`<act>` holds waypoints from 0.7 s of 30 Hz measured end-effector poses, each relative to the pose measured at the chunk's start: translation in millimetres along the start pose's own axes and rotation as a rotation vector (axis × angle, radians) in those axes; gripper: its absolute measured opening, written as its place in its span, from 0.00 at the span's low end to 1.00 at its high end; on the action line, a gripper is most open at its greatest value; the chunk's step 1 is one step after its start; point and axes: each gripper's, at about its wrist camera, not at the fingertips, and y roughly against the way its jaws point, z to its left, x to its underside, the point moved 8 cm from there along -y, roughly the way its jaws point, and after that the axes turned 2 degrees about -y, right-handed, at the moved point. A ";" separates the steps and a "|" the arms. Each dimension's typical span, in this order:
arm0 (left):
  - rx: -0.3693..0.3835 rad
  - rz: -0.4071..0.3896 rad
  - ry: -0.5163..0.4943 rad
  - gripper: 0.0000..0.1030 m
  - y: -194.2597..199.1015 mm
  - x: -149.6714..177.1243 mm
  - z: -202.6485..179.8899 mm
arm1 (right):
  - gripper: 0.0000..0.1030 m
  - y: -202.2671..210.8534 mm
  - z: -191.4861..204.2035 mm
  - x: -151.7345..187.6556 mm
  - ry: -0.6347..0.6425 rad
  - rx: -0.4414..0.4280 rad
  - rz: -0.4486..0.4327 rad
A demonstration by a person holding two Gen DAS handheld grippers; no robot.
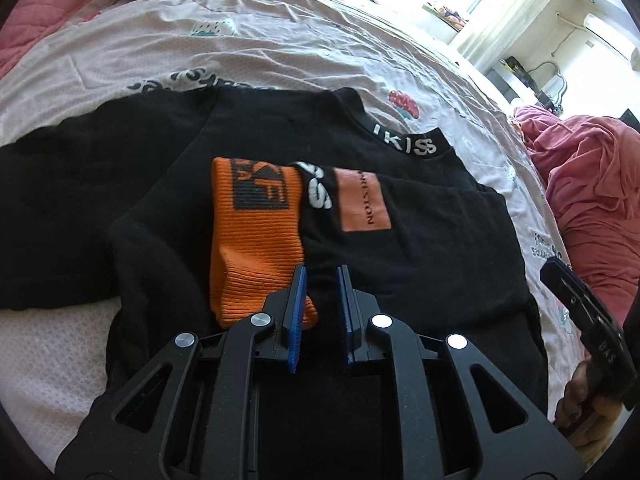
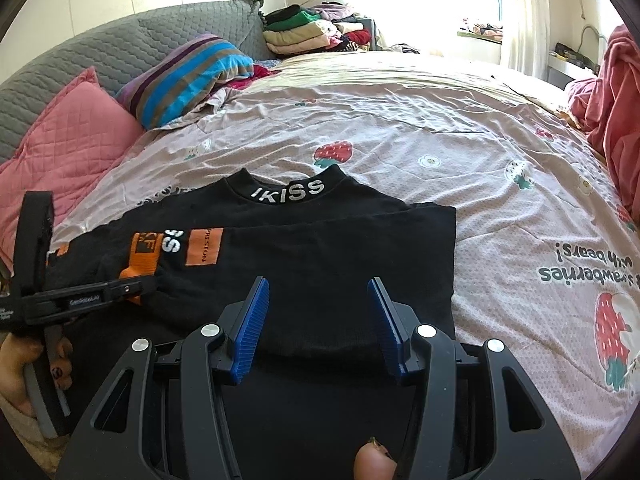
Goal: Fold small clothes
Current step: 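Lower the cuff onto the shirt body and open the left tool, then withdraw the left tool and move it toward the other sleeve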
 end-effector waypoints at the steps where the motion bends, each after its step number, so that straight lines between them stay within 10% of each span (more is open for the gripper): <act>1: -0.001 -0.001 -0.001 0.09 0.3 1.5 0.6 | 0.52 -3.8 -0.2 0.6 0.005 0.004 0.008; 8: 0.003 -0.007 -0.002 0.09 3.8 4.3 2.7 | 0.58 -48.1 -35.4 34.0 0.009 0.160 0.185; 21: -0.008 -0.022 -0.020 0.16 12.7 5.4 -3.1 | 0.73 -24.1 -35.8 36.6 -0.110 0.052 0.130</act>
